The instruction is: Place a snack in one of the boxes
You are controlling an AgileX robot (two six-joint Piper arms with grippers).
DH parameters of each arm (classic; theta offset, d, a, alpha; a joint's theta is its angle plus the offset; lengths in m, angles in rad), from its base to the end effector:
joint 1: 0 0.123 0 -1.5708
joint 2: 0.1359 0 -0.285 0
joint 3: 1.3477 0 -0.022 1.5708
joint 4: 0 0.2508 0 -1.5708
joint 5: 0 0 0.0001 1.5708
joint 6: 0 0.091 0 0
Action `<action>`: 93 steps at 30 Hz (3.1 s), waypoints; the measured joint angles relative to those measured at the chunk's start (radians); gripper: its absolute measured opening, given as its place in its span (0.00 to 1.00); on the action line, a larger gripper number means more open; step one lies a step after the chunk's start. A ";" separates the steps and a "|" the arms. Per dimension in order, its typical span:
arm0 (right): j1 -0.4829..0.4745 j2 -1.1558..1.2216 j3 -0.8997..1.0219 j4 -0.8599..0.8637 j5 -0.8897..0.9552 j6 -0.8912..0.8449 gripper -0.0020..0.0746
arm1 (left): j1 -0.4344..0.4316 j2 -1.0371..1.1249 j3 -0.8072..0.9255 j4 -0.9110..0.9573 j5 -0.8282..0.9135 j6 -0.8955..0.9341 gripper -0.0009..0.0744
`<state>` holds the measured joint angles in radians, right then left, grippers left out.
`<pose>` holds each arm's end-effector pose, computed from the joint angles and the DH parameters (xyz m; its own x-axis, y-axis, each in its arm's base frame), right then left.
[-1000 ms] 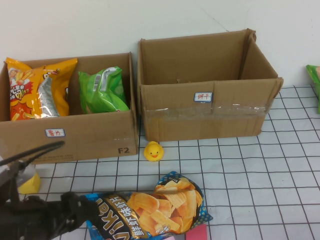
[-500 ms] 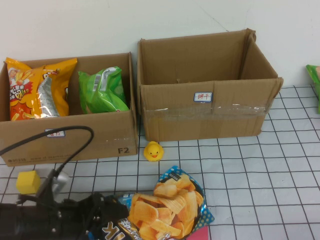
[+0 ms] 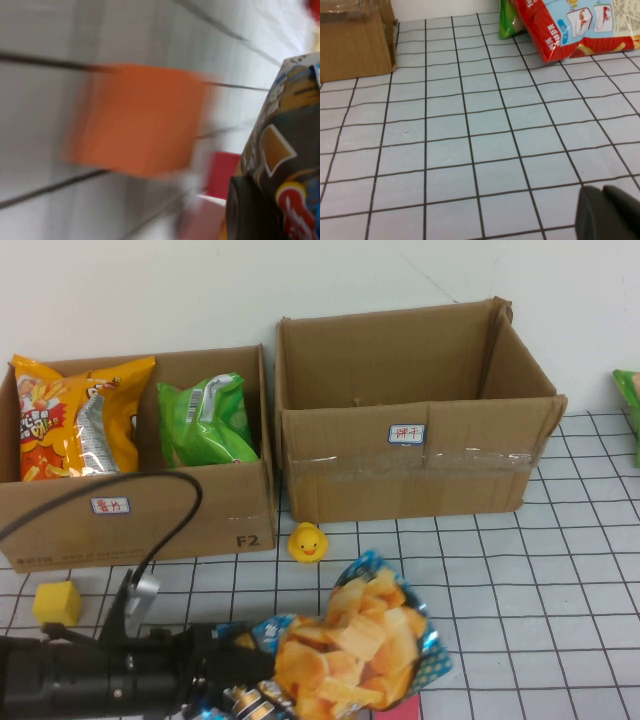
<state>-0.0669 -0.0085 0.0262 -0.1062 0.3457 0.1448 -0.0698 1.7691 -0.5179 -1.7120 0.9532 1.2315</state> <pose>0.0531 -0.0068 0.1738 -0.2656 0.0627 -0.9621 0.1133 0.9930 0.0334 0.2376 -0.0903 0.1264 -0.9601 -0.2572 -0.1095 -0.0344 0.4974 -0.8668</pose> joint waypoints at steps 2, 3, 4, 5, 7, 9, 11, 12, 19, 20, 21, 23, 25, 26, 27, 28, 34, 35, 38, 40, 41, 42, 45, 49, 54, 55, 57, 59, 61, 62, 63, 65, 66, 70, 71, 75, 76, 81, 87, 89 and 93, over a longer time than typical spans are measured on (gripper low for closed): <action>0.000 0.000 0.000 0.000 0.000 0.000 0.03 | 0.000 -0.002 -0.006 0.000 0.084 0.019 0.27; 0.000 0.000 0.000 0.000 0.000 0.000 0.03 | 0.000 -0.010 -0.006 0.002 0.111 0.027 0.28; 0.000 0.000 0.000 0.000 0.000 0.000 0.03 | 0.000 -0.024 -0.006 0.004 0.133 0.034 0.27; 0.000 0.000 0.000 0.000 0.000 0.000 0.03 | 0.000 -0.044 -0.006 0.006 0.145 0.040 0.27; 0.000 0.000 0.000 0.000 0.000 0.000 0.03 | 0.000 -0.106 -0.006 0.008 0.154 0.048 0.27; 0.000 0.000 0.000 0.000 0.000 0.000 0.03 | 0.000 -0.185 -0.006 0.010 0.158 0.050 0.27; 0.000 0.000 0.000 0.000 0.000 0.000 0.03 | 0.000 -0.290 -0.010 0.012 0.159 0.054 0.27; 0.000 0.000 0.000 0.000 0.000 0.000 0.03 | 0.000 -0.334 -0.016 0.018 0.159 0.057 0.27; 0.000 0.000 0.000 0.000 0.000 0.000 0.03 | 0.000 -0.707 -0.124 0.037 -0.219 0.178 0.27; 0.000 0.000 0.000 0.000 0.000 0.000 0.03 | 0.000 -0.747 -0.143 0.037 -0.317 0.206 0.27; 0.000 0.000 0.000 0.000 0.000 0.000 0.03 | 0.000 -0.773 -0.162 0.034 -0.398 0.226 0.27; 0.000 0.000 0.000 0.000 0.000 0.000 0.03 | 0.000 -0.817 -0.196 0.025 -0.586 0.265 0.27; 0.000 0.000 0.000 0.000 0.000 0.000 0.03 | 0.000 -0.828 -0.227 0.010 -0.716 0.295 0.27; 0.000 0.000 0.000 0.000 0.000 0.000 0.03 | 0.000 -0.828 -0.238 0.006 -0.763 0.311 0.27; 0.000 0.000 0.000 0.000 0.000 0.000 0.03 | 0.000 -0.820 -0.248 0.004 -0.794 0.330 0.27; 0.000 0.000 0.000 0.000 0.000 0.000 0.03 | 0.000 -0.807 -0.260 0.002 -0.811 0.351 0.27; 0.000 0.000 0.000 0.000 0.000 0.000 0.03 | 0.000 -0.614 -0.389 -0.002 -0.841 0.449 0.27; 0.000 0.000 0.000 0.000 0.000 0.000 0.03 | 0.000 -0.575 -0.410 -0.002 -0.847 0.460 0.27; 0.000 0.000 0.000 0.000 0.000 0.000 0.03 | 0.000 -0.459 -0.499 -0.004 -0.851 0.488 0.27; 0.000 0.000 0.000 0.000 0.000 0.000 0.03 | 0.000 -0.377 -0.564 -0.006 -0.851 0.498 0.27; 0.000 0.000 0.000 0.000 0.000 0.000 0.03 | 0.000 -0.344 -0.589 -0.006 -0.851 0.501 0.27; 0.000 0.000 0.000 0.000 0.000 0.000 0.03 | 0.000 -0.304 -0.619 -0.006 -0.851 0.507 0.27; 0.000 0.000 0.000 0.000 0.000 0.000 0.03 | 0.000 -0.197 -0.692 -0.006 -0.848 0.516 0.27; 0.000 0.000 0.000 0.000 0.000 0.000 0.03 | 0.000 -0.108 -0.742 -0.006 -0.801 0.520 0.39; 0.000 0.000 0.000 0.000 0.000 0.000 0.03 | 0.000 -0.092 -0.743 -0.006 -0.804 0.520 0.72; 0.000 0.000 0.000 0.000 0.000 0.000 0.03 | 0.000 -0.100 -0.743 -0.006 -0.822 0.520 0.76; 0.000 0.000 0.000 0.000 0.000 0.000 0.03 | 0.000 -0.130 -0.743 -0.006 -0.861 0.520 0.80; 0.000 0.000 0.000 0.000 0.000 0.000 0.03 | 0.000 -0.178 -0.743 -0.008 -0.895 0.520 0.80; 0.000 0.000 0.000 0.011 0.000 0.000 0.03 | 0.000 -0.258 -0.734 -0.013 -0.922 0.520 0.72; 0.000 0.000 0.000 0.021 0.000 0.000 0.03 | 0.000 -0.296 -0.726 -0.015 -0.927 0.520 0.67; 0.000 0.000 0.000 0.029 0.000 0.000 0.03 | 0.000 -0.348 -0.708 -0.017 -0.927 0.520 0.58; 0.000 0.000 0.000 0.041 0.000 0.000 0.03 | 0.000 -0.456 -0.660 -0.019 -0.929 0.521 0.37; 0.000 0.000 0.000 0.043 0.000 0.000 0.03 | 0.000 -0.510 -0.623 -0.018 -0.929 0.523 0.25; 0.000 0.000 0.000 0.047 0.000 0.000 0.03 | 0.000 -0.697 -0.421 -0.018 -0.929 0.522 0.06; 0.000 0.000 0.000 0.047 0.000 0.000 0.03 | 0.000 -0.732 -0.375 -0.018 -0.929 0.522 0.04; 0.000 0.000 0.000 0.049 0.000 0.000 0.03 | 0.000 -0.894 -0.177 -0.018 -0.929 0.522 0.02; 0.000 0.000 0.000 0.049 0.000 0.000 0.03 | 0.000 -0.931 -0.133 -0.018 -0.929 0.522 0.02; 0.000 0.000 0.000 0.051 0.000 0.000 0.03 | 0.000 -1.093 0.037 -0.019 -0.929 0.522 0.01; 0.000 0.000 0.000 0.051 0.000 0.000 0.03 | 0.000 -1.245 0.177 -0.019 -0.912 0.508 0.01; 0.000 0.000 0.000 0.051 0.000 0.000 0.03 | 0.000 -1.263 0.219 -0.019 -0.912 0.504 0.01; 0.000 0.000 0.000 0.051 0.000 0.000 0.03 | 0.000 -1.268 0.288 -0.019 -0.936 0.474 0.01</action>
<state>-0.0669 -0.0085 0.0262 -0.0548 0.3457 0.1448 -0.0698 0.5011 -0.2297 -1.7308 0.0168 1.7057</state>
